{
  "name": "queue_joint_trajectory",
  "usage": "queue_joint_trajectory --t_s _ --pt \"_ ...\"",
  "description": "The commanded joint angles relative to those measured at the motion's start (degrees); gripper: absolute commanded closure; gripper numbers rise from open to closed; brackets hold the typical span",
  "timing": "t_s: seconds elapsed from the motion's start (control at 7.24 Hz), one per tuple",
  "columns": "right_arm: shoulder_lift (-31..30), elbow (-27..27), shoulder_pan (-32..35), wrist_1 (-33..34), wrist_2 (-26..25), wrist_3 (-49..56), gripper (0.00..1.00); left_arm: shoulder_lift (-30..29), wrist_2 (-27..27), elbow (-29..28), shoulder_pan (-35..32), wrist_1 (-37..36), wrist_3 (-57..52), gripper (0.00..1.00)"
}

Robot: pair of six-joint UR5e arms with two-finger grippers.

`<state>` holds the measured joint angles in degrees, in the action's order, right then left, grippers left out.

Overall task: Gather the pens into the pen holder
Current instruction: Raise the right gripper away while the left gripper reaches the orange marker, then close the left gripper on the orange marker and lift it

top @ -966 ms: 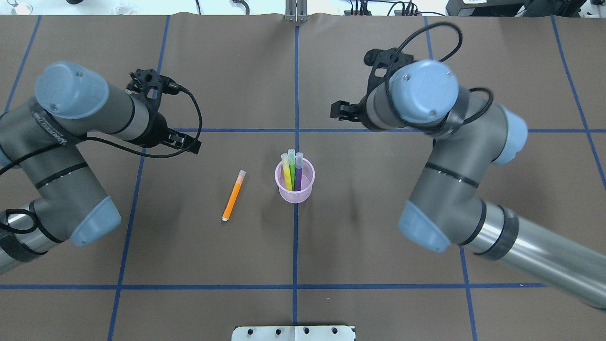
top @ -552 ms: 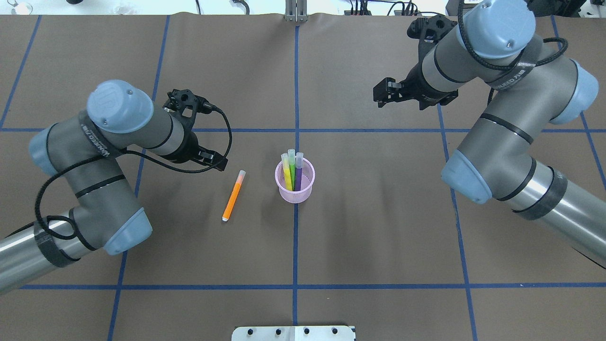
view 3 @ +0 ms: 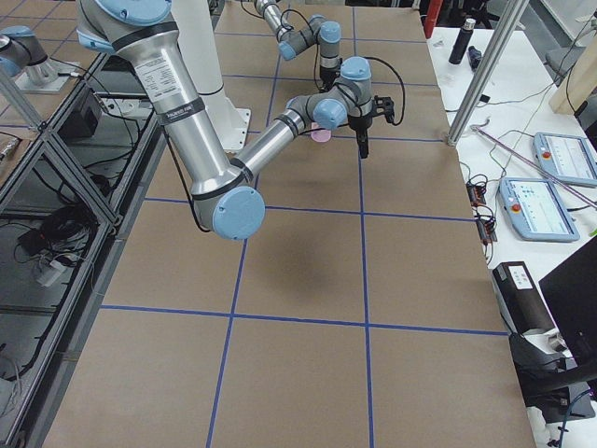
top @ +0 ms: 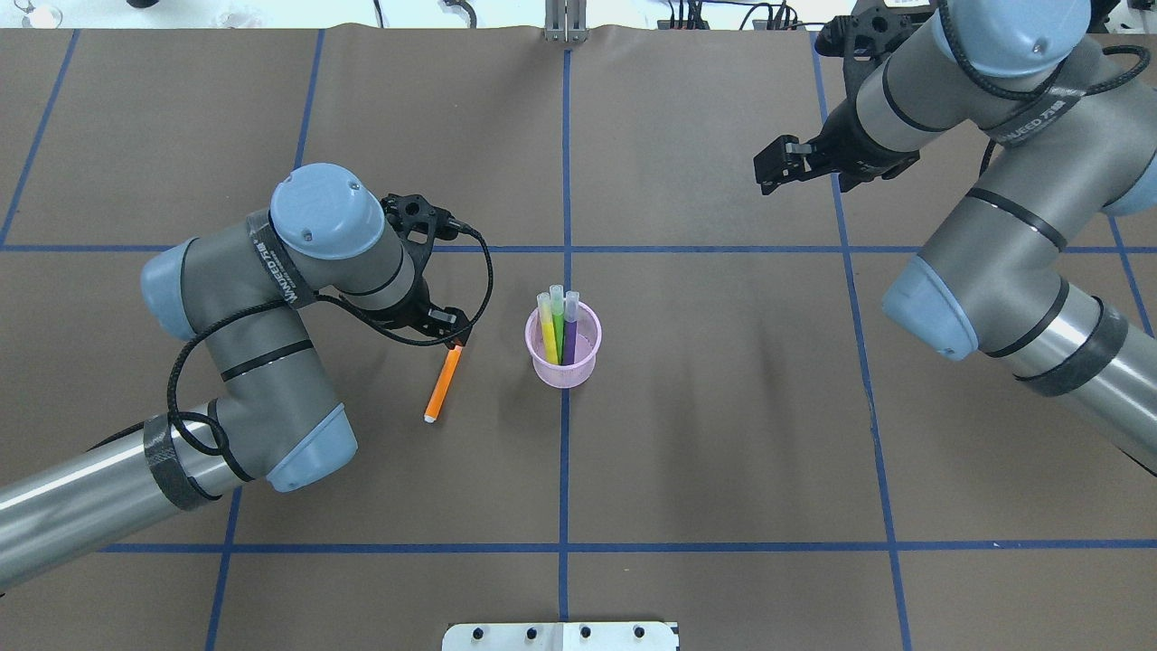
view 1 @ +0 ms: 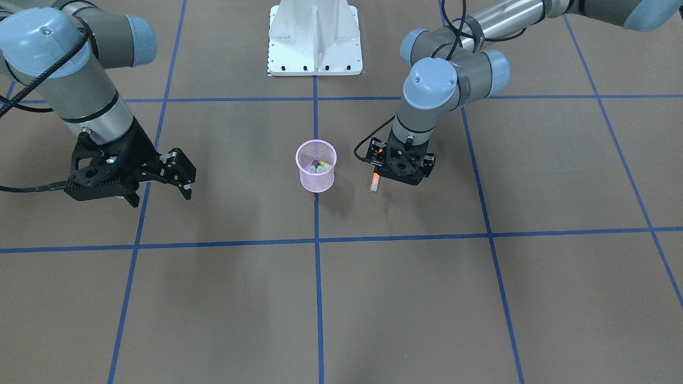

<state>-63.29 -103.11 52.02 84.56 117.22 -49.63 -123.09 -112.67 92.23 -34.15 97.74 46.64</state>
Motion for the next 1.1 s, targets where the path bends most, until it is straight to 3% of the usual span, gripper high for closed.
queue_joint_trajectory --t_s 0.0,0.97 --pt "-0.69 0.10 1.24 -0.10 1.34 1.82 0.00 -0.14 0.00 -0.38 1.62 -0.18 0.39 0.26" --pt "-1.31 0.02 1.24 -0.36 1.34 1.82 0.00 -0.92 -0.09 -1.52 2.94 0.35 0.56 0.35"
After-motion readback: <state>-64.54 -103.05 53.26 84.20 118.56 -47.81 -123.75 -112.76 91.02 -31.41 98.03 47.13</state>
